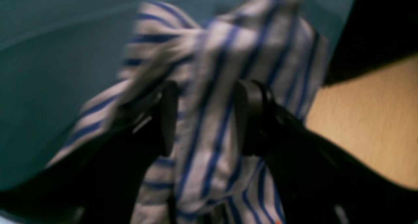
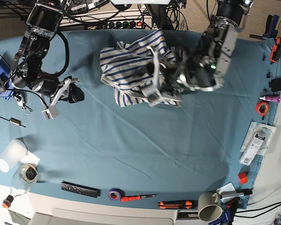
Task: Fold the T-shirt properly
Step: 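Grasp the loose shirt flap with the left gripper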
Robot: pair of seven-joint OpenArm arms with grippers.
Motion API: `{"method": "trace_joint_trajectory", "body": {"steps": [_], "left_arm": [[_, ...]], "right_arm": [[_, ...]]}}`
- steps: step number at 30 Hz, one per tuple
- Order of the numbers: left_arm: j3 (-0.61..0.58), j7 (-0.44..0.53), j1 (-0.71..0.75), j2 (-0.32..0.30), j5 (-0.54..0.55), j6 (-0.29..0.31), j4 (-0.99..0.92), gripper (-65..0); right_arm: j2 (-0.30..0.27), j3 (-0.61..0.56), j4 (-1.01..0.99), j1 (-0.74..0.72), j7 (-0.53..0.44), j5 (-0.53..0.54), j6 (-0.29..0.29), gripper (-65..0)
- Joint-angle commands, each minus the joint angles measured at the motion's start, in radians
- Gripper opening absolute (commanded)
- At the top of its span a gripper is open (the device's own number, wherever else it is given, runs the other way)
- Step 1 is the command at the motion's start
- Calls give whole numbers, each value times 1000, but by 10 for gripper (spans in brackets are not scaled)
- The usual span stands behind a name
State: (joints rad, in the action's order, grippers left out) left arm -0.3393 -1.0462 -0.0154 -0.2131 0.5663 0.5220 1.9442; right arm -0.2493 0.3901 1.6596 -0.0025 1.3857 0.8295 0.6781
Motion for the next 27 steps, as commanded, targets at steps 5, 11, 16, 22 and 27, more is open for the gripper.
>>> {"method": "trace_joint_trajectory", "body": {"steps": [5,11,16,22,27], "left_arm": [[-38,36,-55,3,-90,-71,15,-360],[-38,32,-59,3,-84,-74,14,-366],[-38,14,-51,2,-63,-54,14,-441],[-38,-2,-42,2,-50,-54,14,-569],[-38,-13,-42,2,-50,-54,14,-650]], "right_arm": [[-14,34,14,-16,-26,15,2,-499],[-14,37,14,-16,-27,18,3,-499],[-14,37,14,-16,-32,18,3,-499],[-14,37,14,-17,-34,18,3,-499],[-14,37,14,-17,-34,18,3,-499]]}}
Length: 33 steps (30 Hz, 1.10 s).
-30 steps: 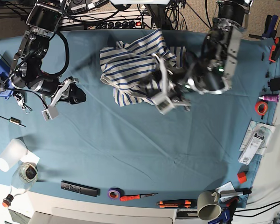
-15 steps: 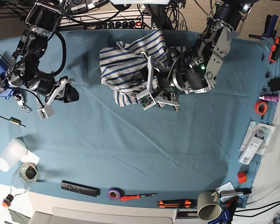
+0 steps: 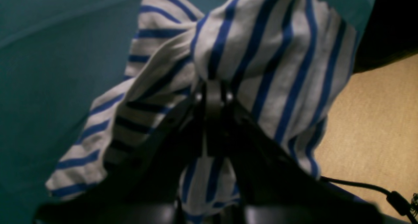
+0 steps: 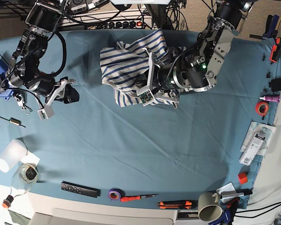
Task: Fold the T-shirt properly
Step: 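Grasp the loose shirt flap with the left gripper, then lift the held flap and fold it over the bundle with the left gripper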
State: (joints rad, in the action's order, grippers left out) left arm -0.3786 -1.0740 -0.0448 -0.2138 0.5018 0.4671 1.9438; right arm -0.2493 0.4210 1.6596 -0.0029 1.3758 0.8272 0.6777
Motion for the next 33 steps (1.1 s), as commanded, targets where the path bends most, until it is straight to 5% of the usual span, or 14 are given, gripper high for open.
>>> {"method": "trace_joint_trajectory", "body": {"steps": [1,15,25,33], "left_arm": [[1,10,-13,3,14,1,15,-650],[68,-63,32,-3,25,1,82,-650],[267,-115,208,-5,282,115,212,-650],[290,-151,316,-6,295,115,313,-650]], "right_arm": [[-14,6,14,-16,-26,20,3,-499],[-14,6,14,-16,-60,17,4,-499],[-14,6,14,-16,-74,17,5,-499],[-14,6,14,-17,-77,17,5,-499]]}}
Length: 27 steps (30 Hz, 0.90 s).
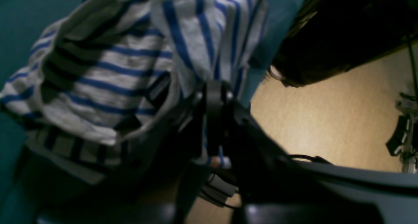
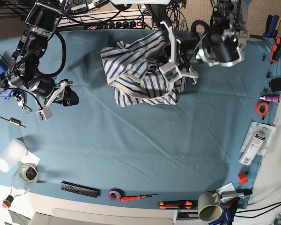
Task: Fold the T-shirt properly
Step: 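Lift the held flap and fold it over the bundle with the left gripper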
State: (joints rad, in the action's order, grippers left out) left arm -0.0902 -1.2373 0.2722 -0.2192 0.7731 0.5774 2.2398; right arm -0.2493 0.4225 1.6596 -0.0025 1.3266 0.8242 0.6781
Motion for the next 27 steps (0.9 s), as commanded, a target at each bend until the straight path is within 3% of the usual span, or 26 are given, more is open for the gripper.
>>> {"method": "trace_joint_trajectory", "body": {"steps": [1,11,18,23,27], "left_arm": [[7,10,18,0,24,5,36,-650],[107,-9,204,0,25,27,116,-650],[109,-52,230,0,-26,26,116,-650],[109,-43,247,0,-225,23,116,-650],[109,-19,280,0,-420,-45,116,-650]], "right_arm": [[-14,5,14,-17,-30,20,5,-499],[-14,5,14,-17,-63,20,5,-499],[-14,5,14,-17,-63,20,5,-499],[-15,5,14,-17,-63,20,5,-499],[-14,5,14,-17,-67,20,5,-499]]}}
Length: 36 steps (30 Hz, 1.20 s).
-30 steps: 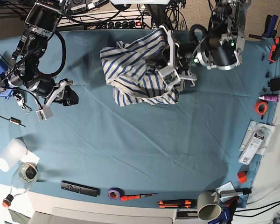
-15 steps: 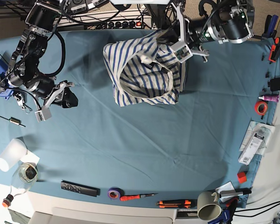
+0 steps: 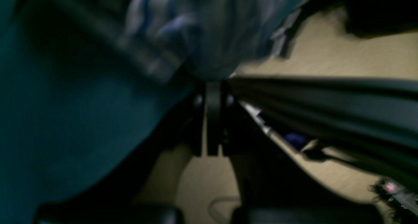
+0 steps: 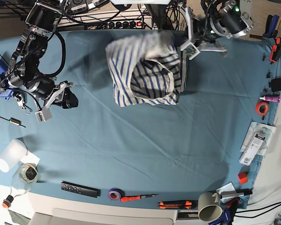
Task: Fold the T-shirt properly
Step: 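Lift the held flap and fold it over the bundle with the left gripper, then press and tuck the folded edge down with the left gripper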
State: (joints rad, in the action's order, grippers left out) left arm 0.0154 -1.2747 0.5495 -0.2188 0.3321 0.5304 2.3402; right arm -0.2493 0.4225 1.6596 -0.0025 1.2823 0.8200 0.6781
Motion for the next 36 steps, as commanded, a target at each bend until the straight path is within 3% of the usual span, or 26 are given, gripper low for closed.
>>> {"method": "trace_joint_trajectory", "body": {"steps": [1,8,10,14,18,20,23,26,36], "left_arm": [[3,18,11,-1,-12,-5,16,-650],[3,30,40,0,-49,-18,16,-650],[3,84,28,0,-48,-33,16,-650],[3,246,-9,0,-6,-131,16,-650],[0,357,-55,1,76,-130,16,-439],[0,402,-56,6,110,-131,16,-420],[0,397,-56,6,138,-142,16,-420],[-21,370,-57,5,140,-229,16,-422],[-172,310,-101,8,68,-310,-23,-422]], "right_arm": [[-14,5,14,-17,-23,24,5,-499],[-14,5,14,-17,-28,24,5,-499],[-14,5,14,-17,-31,24,5,-499],[-14,5,14,-17,-34,24,5,-499],[-14,5,14,-17,-34,24,5,-499],[-14,5,14,-17,-34,24,5,-499],[-14,5,14,-17,-34,24,5,-499],[-14,5,14,-17,-34,24,5,-499],[-14,5,14,-17,-30,24,4,-499]]}}
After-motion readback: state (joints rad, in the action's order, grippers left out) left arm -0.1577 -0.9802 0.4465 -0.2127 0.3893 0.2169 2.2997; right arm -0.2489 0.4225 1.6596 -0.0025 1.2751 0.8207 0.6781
